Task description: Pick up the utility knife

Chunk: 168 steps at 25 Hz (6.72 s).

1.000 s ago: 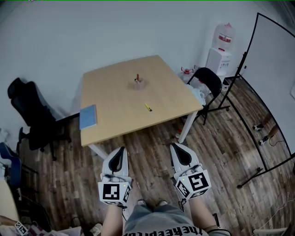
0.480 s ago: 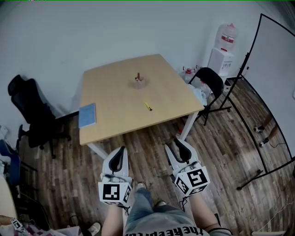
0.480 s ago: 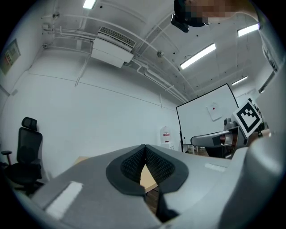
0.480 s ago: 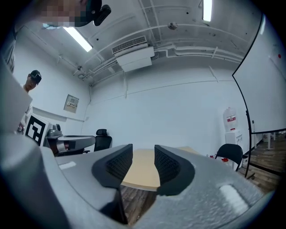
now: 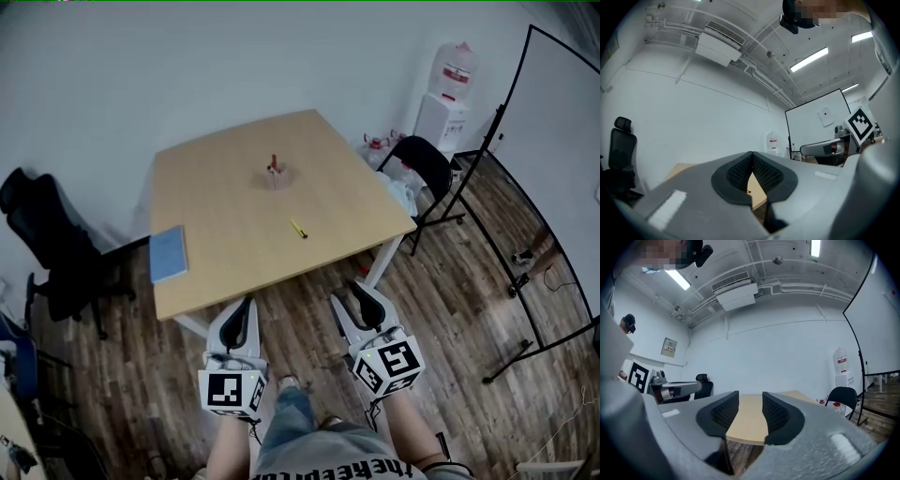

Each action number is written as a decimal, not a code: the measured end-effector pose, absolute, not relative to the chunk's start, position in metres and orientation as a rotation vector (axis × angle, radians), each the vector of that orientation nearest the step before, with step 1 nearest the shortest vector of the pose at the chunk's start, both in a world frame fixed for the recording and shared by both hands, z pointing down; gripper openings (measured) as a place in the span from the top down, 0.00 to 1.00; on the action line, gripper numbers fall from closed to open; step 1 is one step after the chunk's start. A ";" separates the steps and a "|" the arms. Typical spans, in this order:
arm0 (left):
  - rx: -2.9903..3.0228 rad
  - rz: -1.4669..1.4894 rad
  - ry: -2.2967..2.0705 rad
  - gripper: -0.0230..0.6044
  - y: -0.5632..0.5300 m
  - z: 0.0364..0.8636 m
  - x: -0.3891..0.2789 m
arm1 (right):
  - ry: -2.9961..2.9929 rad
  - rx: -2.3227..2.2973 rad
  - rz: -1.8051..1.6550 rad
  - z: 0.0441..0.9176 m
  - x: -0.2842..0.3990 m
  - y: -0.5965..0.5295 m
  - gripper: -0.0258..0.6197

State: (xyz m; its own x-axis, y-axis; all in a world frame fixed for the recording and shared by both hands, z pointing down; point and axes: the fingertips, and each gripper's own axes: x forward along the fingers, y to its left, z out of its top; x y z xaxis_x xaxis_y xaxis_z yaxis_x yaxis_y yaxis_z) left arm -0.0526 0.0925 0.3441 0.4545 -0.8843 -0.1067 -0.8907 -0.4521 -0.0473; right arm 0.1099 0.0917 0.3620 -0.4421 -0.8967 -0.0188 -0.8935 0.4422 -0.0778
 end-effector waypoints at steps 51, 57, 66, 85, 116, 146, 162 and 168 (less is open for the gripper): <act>-2.704 0.115 1.514 0.93 -0.153 0.350 -0.089 | 2.663 -1.762 -0.296 0.397 0.073 -0.150 0.72; -2.684 0.104 1.572 0.93 -0.173 0.356 -0.091 | 2.764 -1.746 -0.434 0.430 0.075 -0.183 0.71; -2.663 0.064 1.672 0.93 -0.189 0.368 -0.097 | 2.906 -1.717 -0.624 0.483 0.076 -0.212 0.68; -2.645 0.012 1.790 0.93 -0.201 0.390 -0.109 | 3.029 -1.723 -0.980 0.575 0.078 -0.223 0.64; -2.589 -0.071 1.930 0.93 -0.204 0.408 -0.126 | 3.127 -1.774 -1.229 0.653 0.089 -0.243 0.60; -2.566 -0.069 1.952 0.93 -0.197 0.405 -0.130 | 3.224 -1.912 -1.145 0.661 0.094 -0.240 0.78; -2.548 -0.067 1.959 0.93 -0.190 0.401 -0.131 | 3.249 -1.985 -1.088 0.663 0.098 -0.243 0.85; -2.544 -0.069 1.953 0.93 -0.188 0.399 -0.135 | 3.196 -2.024 -1.086 0.659 0.098 -0.242 0.86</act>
State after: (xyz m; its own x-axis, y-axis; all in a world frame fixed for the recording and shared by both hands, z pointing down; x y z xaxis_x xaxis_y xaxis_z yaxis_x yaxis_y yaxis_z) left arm -0.1347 -0.1877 0.3986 0.2584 -0.9632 0.0741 -0.9660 -0.2571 0.0264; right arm 0.0982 -0.2424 0.6588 -0.2510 -0.5134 0.8206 -0.9071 0.4207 -0.0143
